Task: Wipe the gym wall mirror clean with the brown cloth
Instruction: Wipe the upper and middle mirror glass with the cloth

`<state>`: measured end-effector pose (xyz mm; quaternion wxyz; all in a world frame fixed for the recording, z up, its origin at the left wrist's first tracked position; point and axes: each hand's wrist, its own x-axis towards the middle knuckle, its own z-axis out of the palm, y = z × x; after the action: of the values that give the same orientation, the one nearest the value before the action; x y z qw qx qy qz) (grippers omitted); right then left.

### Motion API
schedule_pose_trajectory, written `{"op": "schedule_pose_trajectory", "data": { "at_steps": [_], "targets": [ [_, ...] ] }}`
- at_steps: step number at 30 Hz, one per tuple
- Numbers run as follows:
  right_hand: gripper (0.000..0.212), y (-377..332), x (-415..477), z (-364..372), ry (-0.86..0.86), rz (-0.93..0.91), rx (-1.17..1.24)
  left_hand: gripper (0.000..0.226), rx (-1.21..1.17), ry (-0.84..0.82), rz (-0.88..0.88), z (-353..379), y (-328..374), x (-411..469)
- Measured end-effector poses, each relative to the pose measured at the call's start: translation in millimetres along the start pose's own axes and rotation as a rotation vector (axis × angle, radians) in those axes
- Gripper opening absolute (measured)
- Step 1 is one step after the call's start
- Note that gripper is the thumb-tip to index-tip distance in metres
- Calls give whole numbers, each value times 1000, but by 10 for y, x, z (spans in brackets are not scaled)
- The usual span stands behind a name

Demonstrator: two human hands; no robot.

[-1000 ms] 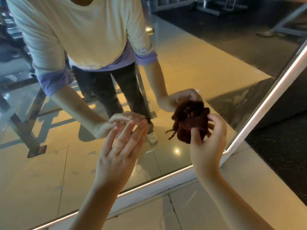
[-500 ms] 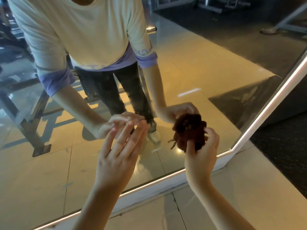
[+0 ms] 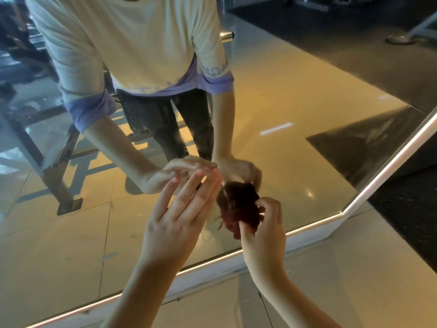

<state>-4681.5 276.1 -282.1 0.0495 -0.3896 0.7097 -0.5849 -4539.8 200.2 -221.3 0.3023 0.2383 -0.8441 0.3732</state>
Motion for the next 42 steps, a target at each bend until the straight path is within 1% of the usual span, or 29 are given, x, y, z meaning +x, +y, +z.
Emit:
{"op": "schedule_pose_trajectory", "data": {
  "at_steps": [1, 3, 4, 6, 7, 8, 9, 11, 13, 14, 15, 17, 18, 19, 20, 22, 24, 25, 26, 28, 29, 31, 32, 33, 36, 39, 40, 42],
  "targets": [
    [50, -21, 51, -29, 0, -21, 31, 61, 8, 4, 1, -2, -7, -6],
    [46, 4, 160, -114, 61, -32, 112, 61, 8, 8, -8, -17, -13, -18],
    [44, 26, 188, -148, 103, 1, 147, 61, 4, 8, -15, -26, -16, -27],
    [40, 54, 148, -130, 154, 144, 154, 59, -5, 6, -27, -41, -25, -57],
    [38, 33, 95, -80, 146, 204, 110, 58, -7, 6, -28, -49, -33, -70],
    [37, -1, 31, -17, 114, 217, 56, 57, -6, 4, -25, -54, -45, -77],
    [37, -44, -23, 33, 71, 187, 26, 56, -3, 0, -20, -55, -61, -88],
    [37, -118, -33, 53, 16, 72, 55, 58, 5, -7, -18, -55, -89, -108],
    [40, -123, 77, -30, 35, -27, 105, 60, 4, -11, -38, -68, -109, -130],
    [41, -100, 134, -82, 77, -45, 120, 59, 4, -7, -52, -77, -116, -140],
    [41, -58, 172, -119, 127, -30, 134, 58, 5, -5, -63, -87, -128, -153],
    [41, -19, 156, -112, 180, 114, 143, 58, 8, -8, -75, -109, -150, -179],
    [41, -43, 103, -62, 160, 196, 116, 58, 3, -12, -77, -119, -160, -189],
    [40, -81, 27, 2, 118, 234, 70, 58, -6, -15, -77, -129, -172, -198],
    [39, -122, -44, 60, 71, 220, 34, 58, -11, -18, -75, -140, -182, -201],
    [37, -183, -96, 103, 18, 128, 48, 61, -5, -16, -74, -154, -201, -206],
    [38, -191, 1, 30, 35, 16, 103, 65, 3, -7, -81, -162, -219, -221],
    [38, -177, 73, -22, 77, -27, 120, 67, 3, -1, -85, -164, -229, -232],
    [38, -148, 136, -61, 135, -44, 136, 69, 1, 3, -91, -165, -242, -243],
    [37, -106, 166, -72, 222, 3, 164, 73, -6, 1, -97, -167, -265, -267],
    [37, -120, 119, -38, 224, 53, 155, 74, -6, -1, -96, -170, -274, -276],
    [38, -174, -40, 86, 130, 127, 101, 74, -6, -7, -86, -181, -298, -288],
    [39, -209, -98, 135, 81, 108, 85, 74, -5, -8, -78, -185, -313, -292],
    [40, -240, -121, 153, 57, 48, 78, 74, -4, -8, -73, -187, -327, -298],
    [38, -309, 58, 51, 98, -146, 88, 76, -3, -12, -72, -187, -365, -315],
    [38, -324, 161, 8, 222, -159, 127, 79, -3, -3, -79, -197, -383, -326],
    [38, -330, 120, 47, 233, -163, 122, 79, -3, -1, -81, -203, -389, -328],
    [38, -336, 2, 141, 176, -204, 60, 78, 1, 4, -83, -215, -404, -337]
  ]
}}
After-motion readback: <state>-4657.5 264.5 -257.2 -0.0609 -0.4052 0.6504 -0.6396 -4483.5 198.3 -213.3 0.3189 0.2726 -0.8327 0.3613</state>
